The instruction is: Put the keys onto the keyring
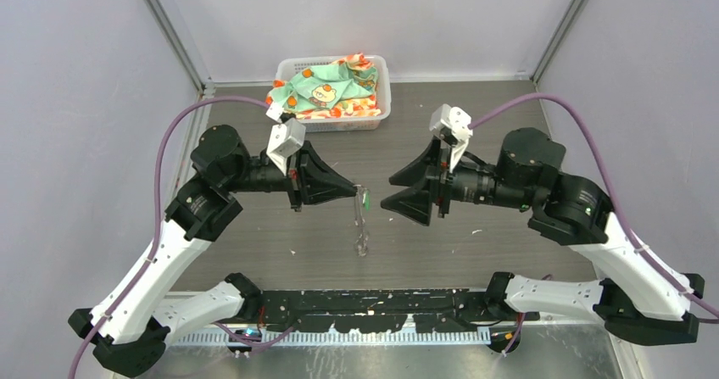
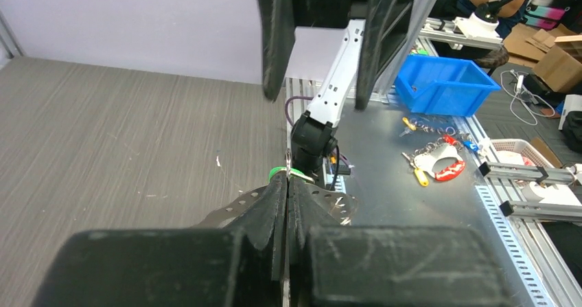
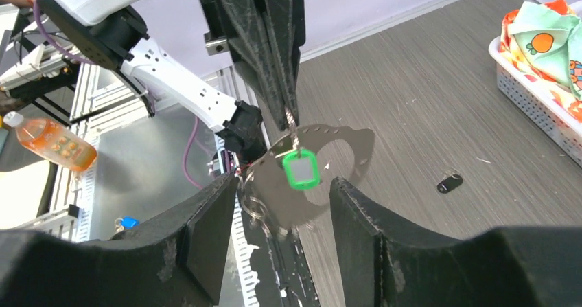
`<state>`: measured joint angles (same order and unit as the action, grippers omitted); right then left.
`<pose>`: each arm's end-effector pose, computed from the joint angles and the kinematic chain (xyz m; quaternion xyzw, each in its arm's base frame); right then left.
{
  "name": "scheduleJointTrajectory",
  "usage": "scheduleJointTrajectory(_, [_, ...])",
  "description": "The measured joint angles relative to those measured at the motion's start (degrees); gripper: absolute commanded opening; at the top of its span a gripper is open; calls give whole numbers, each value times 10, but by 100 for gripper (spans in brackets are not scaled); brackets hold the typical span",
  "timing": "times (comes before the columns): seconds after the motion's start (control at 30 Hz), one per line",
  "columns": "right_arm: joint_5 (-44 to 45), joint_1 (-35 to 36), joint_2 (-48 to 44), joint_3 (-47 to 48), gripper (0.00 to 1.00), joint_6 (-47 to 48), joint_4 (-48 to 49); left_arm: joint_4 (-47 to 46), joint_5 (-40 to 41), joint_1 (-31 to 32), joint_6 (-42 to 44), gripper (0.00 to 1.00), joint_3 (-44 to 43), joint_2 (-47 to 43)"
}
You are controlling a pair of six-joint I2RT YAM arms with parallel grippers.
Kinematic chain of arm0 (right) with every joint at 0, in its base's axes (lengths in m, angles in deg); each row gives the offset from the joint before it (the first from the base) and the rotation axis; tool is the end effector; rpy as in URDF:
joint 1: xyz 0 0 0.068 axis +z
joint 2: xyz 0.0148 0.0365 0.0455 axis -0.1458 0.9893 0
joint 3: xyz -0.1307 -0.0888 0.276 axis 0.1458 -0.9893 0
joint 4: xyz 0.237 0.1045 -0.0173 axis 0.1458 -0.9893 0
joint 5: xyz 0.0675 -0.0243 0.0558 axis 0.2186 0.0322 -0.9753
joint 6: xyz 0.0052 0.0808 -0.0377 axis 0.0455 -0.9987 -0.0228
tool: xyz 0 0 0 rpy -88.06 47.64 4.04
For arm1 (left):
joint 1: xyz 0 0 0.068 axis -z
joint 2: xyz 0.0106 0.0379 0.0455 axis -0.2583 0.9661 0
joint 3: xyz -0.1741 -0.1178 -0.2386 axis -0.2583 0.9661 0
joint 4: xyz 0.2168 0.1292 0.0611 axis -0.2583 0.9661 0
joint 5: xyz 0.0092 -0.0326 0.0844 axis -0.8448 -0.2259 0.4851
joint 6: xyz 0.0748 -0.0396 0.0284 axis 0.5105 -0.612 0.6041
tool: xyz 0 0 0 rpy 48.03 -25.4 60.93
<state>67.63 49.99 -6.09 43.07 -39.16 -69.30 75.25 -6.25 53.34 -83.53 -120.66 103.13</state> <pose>0.0723 0.1606 0.5311 -0.3934 0.6378 0.4540 0.4820 0.0925 -0.1539 0.4996 0.4470 0.5319 -0.5584 0.4533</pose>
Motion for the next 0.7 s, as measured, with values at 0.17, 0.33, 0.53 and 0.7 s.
scheduleJointTrajectory(0.17, [-2,0,20,-17,42,-10,35,-10,-10,0,-9,0,0,0])
scheduleJointTrajectory(0.33, [-8,-3,34,-17,28,-14,49,-10,-28,0,-9,0,-3,1])
scheduleJointTrajectory(0.53, [-27,-12,38,-16,27,-16,57,-10,-41,0,-9,0,-4,1])
scheduleJointTrajectory(0.7, [-45,-17,49,-15,25,-17,57,-10,-45,0,-7,0,-4,1])
